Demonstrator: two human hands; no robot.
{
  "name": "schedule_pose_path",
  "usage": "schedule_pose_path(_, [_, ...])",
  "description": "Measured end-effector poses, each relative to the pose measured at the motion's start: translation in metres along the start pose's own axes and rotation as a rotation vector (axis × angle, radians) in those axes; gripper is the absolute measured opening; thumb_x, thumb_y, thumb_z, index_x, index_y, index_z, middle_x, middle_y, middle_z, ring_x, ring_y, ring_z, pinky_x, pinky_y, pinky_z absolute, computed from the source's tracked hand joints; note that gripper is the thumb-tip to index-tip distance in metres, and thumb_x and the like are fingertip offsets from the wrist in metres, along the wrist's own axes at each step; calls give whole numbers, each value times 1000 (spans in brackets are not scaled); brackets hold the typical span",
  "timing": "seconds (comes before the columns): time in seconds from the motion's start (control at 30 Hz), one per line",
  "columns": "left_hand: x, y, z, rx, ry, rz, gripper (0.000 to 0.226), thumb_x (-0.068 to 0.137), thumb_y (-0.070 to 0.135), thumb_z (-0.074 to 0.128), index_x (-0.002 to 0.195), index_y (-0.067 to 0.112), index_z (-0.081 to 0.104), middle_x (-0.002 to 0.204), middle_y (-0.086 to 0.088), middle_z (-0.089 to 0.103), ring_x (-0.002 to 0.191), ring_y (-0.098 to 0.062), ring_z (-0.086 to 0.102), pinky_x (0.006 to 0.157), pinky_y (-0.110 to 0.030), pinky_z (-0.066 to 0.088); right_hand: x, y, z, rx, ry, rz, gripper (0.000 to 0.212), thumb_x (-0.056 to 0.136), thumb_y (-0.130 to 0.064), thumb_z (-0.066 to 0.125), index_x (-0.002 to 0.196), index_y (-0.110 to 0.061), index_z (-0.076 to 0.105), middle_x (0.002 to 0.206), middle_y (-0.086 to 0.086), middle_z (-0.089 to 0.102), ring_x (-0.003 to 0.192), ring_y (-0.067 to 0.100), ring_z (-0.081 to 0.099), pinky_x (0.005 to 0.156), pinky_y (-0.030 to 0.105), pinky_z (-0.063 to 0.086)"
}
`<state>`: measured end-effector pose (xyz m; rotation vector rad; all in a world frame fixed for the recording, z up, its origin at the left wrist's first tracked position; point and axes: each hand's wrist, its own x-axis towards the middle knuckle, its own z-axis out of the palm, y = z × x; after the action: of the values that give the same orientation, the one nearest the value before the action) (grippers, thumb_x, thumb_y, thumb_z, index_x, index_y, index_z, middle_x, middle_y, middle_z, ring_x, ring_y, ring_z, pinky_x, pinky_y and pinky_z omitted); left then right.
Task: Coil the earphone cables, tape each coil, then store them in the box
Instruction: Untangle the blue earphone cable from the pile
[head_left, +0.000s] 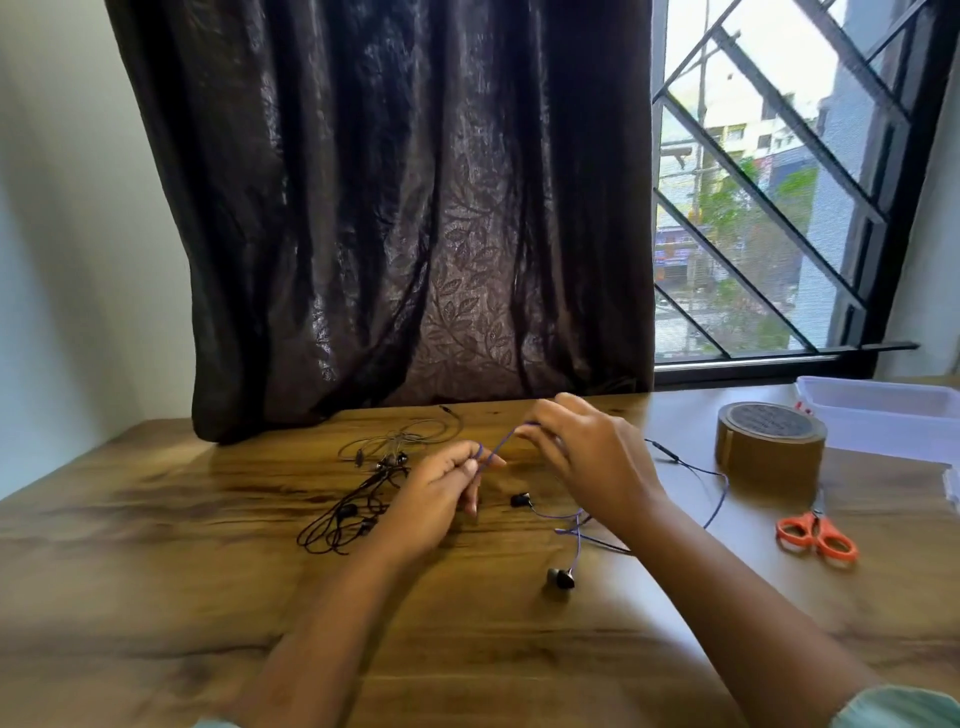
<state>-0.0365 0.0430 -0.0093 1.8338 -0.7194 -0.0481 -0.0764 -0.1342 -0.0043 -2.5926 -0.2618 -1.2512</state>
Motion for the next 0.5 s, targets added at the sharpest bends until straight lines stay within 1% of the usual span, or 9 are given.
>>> schedule_pose_path(0.03, [-1,3,2,-107,-41,-23,33,102,11,31,97,9,64,54,6,40,52,-9,43,63,-20,44,-1,1,0,-22,15,25,41,92,-56,35,89,-26,63,84,-5,58,66,22,63,50,30,44])
schedule_pose_path(0.07, [-2,5,5,-210,-75,-47,34,102,14,30,98,6,63,50,6,36,47,-9,39,68,-23,45,-2,1,1,-29,16,42,36,94,-53,39,90,-26,63,84,-5,57,66,23,62,50,28,40])
schedule_pose_path(0.13, [-7,11,12,-408,-121,-66,35,102,16,29,104,2,61,44,5,29,38,-8,31,82,-28,50,-4,-3,5,-2,-45,86,27,96,-44,44,91,-23,59,87,-3,57,72,28,62,53,29,36])
schedule_pose_path(0.17, [-8,14,14,-502,-124,-71,36,102,15,28,108,0,61,42,5,27,36,-7,28,84,-30,51,-5,-6,8,22,-91,113,23,97,-39,44,93,-22,58,90,-2,58,77,30,63,55,31,37])
schedule_pose_path(0.23, [-11,21,13,-658,-109,-66,38,102,13,27,116,-1,59,41,5,27,33,-6,25,75,-28,54,-7,-13,15,74,-175,160,19,99,-34,40,102,-24,57,98,-3,62,87,30,63,60,35,44])
schedule_pose_path(0.3, [-12,27,10,-767,-86,-35,38,100,13,28,121,2,57,42,3,30,32,-5,25,66,-24,53,-9,-18,21,140,-293,212,21,100,-33,37,107,-25,56,103,0,65,91,29,63,70,40,51])
schedule_pose_path(0.37, [-12,28,5,-857,-57,-8,38,95,15,35,127,6,54,45,1,36,31,-5,29,66,-24,52,-12,-24,26,219,-437,251,19,99,-29,37,104,-23,55,103,3,66,92,30,63,75,42,52])
schedule_pose_path(0.43, [-9,24,2,-899,35,-3,42,93,18,39,133,10,49,51,0,44,36,-7,40,69,-25,50,-13,-31,32,308,-574,230,17,98,-28,39,103,-24,54,103,4,65,91,30,63,78,42,53])
schedule_pose_path(0.5, [-4,17,-1,-895,194,16,40,98,16,36,137,12,43,54,0,53,46,-9,54,66,-22,52,-13,-41,34,367,-671,174,14,98,-30,41,94,-26,53,98,1,63,88,26,61,77,38,52])
